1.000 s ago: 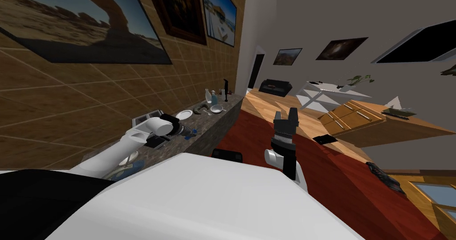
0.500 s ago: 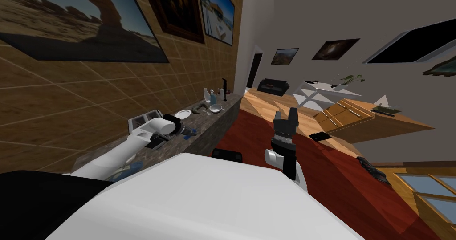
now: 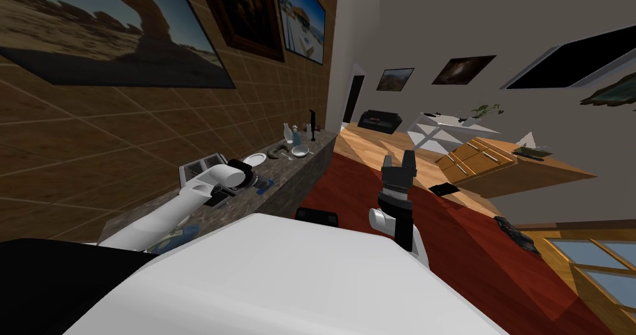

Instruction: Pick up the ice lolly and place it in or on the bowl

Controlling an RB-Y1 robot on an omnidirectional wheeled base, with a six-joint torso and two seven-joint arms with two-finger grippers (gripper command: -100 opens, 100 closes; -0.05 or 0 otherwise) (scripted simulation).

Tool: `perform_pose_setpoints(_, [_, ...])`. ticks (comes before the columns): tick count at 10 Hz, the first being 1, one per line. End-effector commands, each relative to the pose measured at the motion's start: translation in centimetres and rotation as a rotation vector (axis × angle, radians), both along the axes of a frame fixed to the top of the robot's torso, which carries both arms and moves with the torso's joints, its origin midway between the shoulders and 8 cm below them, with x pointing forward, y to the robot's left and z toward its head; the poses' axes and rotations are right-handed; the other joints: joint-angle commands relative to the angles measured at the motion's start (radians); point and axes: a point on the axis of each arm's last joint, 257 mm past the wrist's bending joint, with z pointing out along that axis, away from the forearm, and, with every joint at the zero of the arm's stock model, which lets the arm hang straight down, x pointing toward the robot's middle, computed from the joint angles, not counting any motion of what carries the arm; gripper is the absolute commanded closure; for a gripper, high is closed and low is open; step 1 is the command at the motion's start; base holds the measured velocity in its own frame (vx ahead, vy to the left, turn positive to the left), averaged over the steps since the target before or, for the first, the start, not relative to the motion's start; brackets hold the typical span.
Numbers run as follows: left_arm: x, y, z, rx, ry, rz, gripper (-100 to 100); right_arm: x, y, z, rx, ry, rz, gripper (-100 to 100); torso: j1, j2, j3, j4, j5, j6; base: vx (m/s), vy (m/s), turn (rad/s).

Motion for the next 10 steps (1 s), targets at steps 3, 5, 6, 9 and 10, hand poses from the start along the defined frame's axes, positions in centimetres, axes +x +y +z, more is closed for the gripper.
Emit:
perform_pose_setpoints(3, [0.0, 0.0, 0.0, 0.000, 0.000, 0.000, 0, 0.0, 0.0, 0.0, 0.000, 0.000, 0.000, 0, 0.000, 0.000, 0.000, 0.000, 0.000, 0.000, 0.000, 0.000, 0.000])
perform_pose_setpoints(5, [-0.7, -0.6, 0.9, 0.000, 0.001, -0.015, 100, 0.0, 0.0, 0.0, 0.000, 0.000, 0.000, 0, 0.001, -0.001, 0.000, 0.000, 0.000, -0.001, 0.034, 0.017, 0.096])
perform_pose_setpoints(6, [-1.0, -0.8, 1.3, 0.000, 0.002, -0.022, 100, 0.0, 0.0, 0.0, 0.000, 0.000, 0.000, 0, 0.001, -0.001, -0.001, 0.000, 0.000, -0.001, 0.046, 0.020, 0.064])
perform_pose_setpoints(9, [-1.1, -1.1, 1.5, 0.000, 0.002, -0.025, 0, 0.0, 0.0, 0.0, 0.000, 0.000, 0.000, 0, 0.001, -0.002, -0.001, 0.000, 0.000, 0.000, 0.022, 0.006, 0.022])
perform_pose_setpoints(10, [-0.8, 0.5, 2.2, 0.033, 0.003, -0.004, 100, 0.0, 0.0, 0.0, 0.000, 0.000, 0.000, 0, 0.001, -0.001, -0.001, 0.000, 0.000, 0.000, -0.015, -0.100, -0.095])
